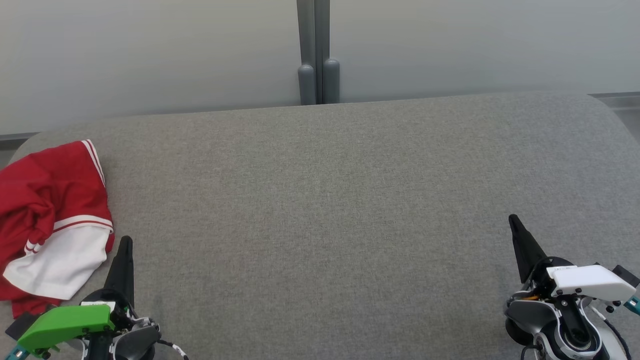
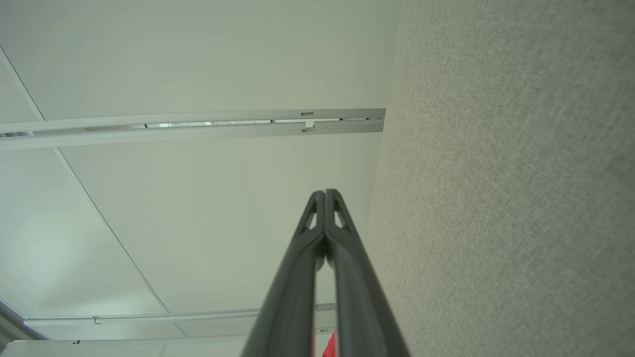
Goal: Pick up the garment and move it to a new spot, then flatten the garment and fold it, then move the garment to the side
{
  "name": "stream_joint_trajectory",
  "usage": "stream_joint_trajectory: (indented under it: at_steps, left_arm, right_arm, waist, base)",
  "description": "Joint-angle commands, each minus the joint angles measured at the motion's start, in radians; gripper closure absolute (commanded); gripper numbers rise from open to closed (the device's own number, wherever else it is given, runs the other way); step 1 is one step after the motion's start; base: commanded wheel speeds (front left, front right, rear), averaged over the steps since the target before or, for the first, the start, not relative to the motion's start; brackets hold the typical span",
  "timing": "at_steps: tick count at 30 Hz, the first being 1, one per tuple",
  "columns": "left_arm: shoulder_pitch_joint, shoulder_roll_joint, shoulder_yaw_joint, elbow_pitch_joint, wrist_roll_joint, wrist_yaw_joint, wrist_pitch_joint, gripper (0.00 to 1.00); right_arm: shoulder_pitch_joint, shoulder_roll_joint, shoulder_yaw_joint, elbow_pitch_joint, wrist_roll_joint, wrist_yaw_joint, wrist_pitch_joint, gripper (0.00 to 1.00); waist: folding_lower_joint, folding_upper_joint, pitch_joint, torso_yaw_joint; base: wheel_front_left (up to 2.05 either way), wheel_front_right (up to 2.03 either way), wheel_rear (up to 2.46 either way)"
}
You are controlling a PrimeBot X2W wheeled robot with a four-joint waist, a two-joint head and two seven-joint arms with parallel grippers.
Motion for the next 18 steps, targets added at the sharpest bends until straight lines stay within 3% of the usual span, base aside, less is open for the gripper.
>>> stream_joint_trajectory:
  at_steps: [1,17,18]
  left_arm:
    - [-0.016,0.007,0.002,-0.003,-0.001,-0.007,0.001,1.00]
    - [-0.016,0.007,0.002,-0.003,-0.001,-0.007,0.001,1.00]
    - [0.000,0.000,0.000,0.000,0.000,0.000,0.000,0.00]
  right_arm:
    - [0.009,-0.001,-0.001,-0.005,0.007,0.000,0.003,1.00]
    - [0.009,-0.001,-0.001,-0.005,0.007,0.000,0.003,1.00]
    - [0.000,0.000,0.000,0.000,0.000,0.000,0.000,0.00]
  waist:
    - [0.0000,0.0000,0.000,0.000]
    - [0.0000,0.0000,0.000,0.000]
    - [0.0000,0.0000,0.000,0.000]
  base:
    - [0.00,0.00,0.00]
    - [0.00,0.00,0.00]
    - [0.00,0.00,0.00]
